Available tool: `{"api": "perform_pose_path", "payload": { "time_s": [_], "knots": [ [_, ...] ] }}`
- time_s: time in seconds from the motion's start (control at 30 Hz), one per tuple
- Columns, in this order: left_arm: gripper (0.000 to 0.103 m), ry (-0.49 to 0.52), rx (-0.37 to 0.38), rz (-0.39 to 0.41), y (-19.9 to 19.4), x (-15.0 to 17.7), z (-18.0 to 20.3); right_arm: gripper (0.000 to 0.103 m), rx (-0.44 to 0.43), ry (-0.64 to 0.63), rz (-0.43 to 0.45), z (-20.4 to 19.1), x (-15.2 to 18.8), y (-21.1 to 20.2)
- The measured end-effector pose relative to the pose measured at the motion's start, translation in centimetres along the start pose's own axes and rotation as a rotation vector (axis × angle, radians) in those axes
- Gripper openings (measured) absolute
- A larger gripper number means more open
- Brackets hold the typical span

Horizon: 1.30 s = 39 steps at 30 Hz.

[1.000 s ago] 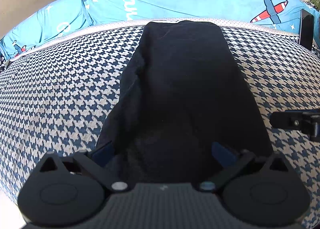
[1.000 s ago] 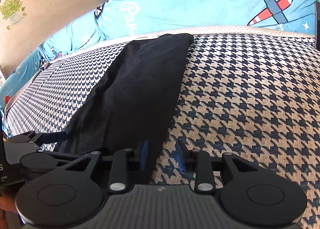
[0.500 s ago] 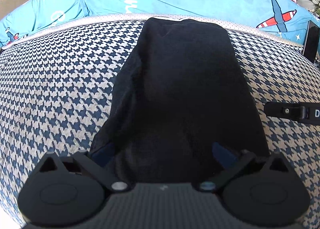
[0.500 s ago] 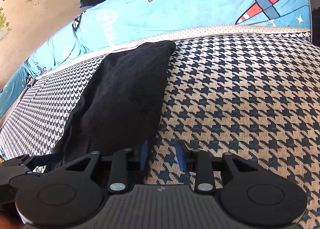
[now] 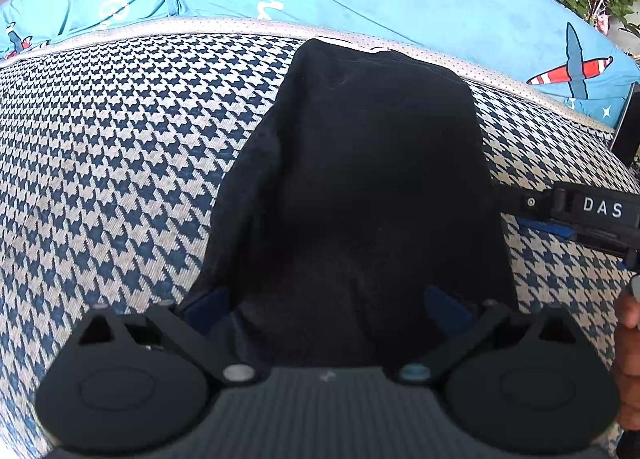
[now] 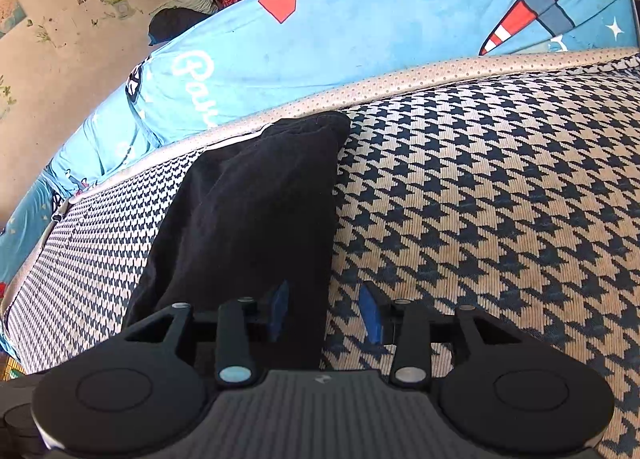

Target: Fold clothes

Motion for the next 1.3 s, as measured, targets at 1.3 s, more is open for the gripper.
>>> {"api": "perform_pose_path", "payload": {
  "time_s": [1.3],
  "knots": [
    [0.103, -0.024, -0.009, -0.015, 2.0, -2.2, 0.4, 0.04, -0.175, 0.269, 0.152, 4.8, -6.3, 8.3]
  ]
}}
Point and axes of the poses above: each gripper's, at about its wrist camera, not at the fingertips, and y roughly the way its jaws point, z to its right, x to its underside, the point moved 2 cm from there along y, roughly the way its jaws point, and after that the axes turned 10 degrees about -y, right-handed, at the moved point
